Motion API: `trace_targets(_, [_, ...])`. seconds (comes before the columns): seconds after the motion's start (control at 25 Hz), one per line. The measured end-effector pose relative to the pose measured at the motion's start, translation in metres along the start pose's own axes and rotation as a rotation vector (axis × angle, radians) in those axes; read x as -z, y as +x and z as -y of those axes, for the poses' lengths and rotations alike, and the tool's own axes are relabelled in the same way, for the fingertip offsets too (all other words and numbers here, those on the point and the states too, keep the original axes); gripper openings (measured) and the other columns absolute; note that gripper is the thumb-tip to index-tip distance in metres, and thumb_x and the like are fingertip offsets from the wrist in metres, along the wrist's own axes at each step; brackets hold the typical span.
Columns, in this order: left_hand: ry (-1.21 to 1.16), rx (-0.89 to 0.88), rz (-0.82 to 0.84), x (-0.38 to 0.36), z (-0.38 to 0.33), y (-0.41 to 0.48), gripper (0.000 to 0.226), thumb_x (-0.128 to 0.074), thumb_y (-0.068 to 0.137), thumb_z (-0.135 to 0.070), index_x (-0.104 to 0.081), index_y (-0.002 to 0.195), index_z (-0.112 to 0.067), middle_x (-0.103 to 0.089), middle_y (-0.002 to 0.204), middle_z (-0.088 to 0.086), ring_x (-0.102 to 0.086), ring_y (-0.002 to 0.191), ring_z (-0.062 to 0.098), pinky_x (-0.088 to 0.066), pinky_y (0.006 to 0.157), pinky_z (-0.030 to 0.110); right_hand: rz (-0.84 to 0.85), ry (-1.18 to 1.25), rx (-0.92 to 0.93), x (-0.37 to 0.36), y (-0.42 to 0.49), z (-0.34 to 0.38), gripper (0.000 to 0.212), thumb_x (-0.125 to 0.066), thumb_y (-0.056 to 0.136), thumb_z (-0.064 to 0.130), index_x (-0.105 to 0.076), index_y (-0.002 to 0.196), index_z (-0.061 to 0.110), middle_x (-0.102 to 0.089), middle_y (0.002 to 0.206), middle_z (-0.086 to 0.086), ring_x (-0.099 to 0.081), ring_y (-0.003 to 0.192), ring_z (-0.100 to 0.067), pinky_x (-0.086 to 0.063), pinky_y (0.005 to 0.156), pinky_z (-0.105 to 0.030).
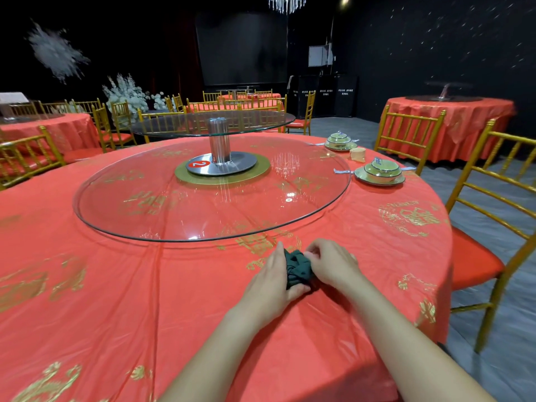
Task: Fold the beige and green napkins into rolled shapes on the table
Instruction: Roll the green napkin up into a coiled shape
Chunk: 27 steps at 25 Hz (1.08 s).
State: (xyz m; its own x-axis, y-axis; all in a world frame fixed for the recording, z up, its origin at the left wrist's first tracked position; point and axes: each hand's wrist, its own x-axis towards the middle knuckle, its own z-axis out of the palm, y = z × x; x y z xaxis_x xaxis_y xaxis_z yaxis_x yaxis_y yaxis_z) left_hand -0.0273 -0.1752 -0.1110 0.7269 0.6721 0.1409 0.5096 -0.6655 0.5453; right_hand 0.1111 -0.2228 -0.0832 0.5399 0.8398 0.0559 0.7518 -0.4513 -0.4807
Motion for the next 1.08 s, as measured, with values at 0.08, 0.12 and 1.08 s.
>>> trace_targets(0.08, [0.003, -0.009, -0.01, 0.0, 0.0, -0.001, 0.102, -0.062, 0.085, -0.046, 0.009, 0.149, -0.012, -0.014, 0.156, 0.006, -0.019, 0.142, 0.02, -0.024, 0.112, 0.031, 0.131, 0.146, 0.046, 0.006, 0.012, 0.005, 0.04, -0.043, 0.095, 0.044, -0.053, 0.067, 0.018, -0.055, 0.068, 0.0, -0.051, 0.071, -0.023, -0.037, 0.07, -0.032])
trace_targets(0.12, [0.011, -0.014, -0.01, -0.001, 0.0, -0.001, 0.101, -0.061, 0.085, -0.046, 0.009, 0.149, -0.012, -0.015, 0.155, 0.006, -0.019, 0.142, 0.02, -0.025, 0.111, 0.031, 0.178, 0.23, 0.053, 0.01, 0.016, 0.007, 0.047, -0.043, 0.095, 0.046, -0.044, 0.058, 0.017, -0.044, 0.058, 0.001, -0.042, 0.06, -0.02, -0.033, 0.061, -0.03])
trace_targets(1.08, [0.016, -0.063, 0.08, 0.003, 0.007, 0.0, 0.073, -0.04, 0.094, -0.047, 0.002, 0.15, -0.024, -0.022, 0.151, 0.002, -0.022, 0.14, 0.018, -0.023, 0.113, 0.037, -0.254, 0.174, 0.393, -0.005, -0.015, -0.036, 0.024, -0.049, 0.08, 0.046, -0.064, 0.083, 0.028, -0.059, 0.075, 0.019, -0.061, 0.076, -0.012, -0.045, 0.082, -0.041])
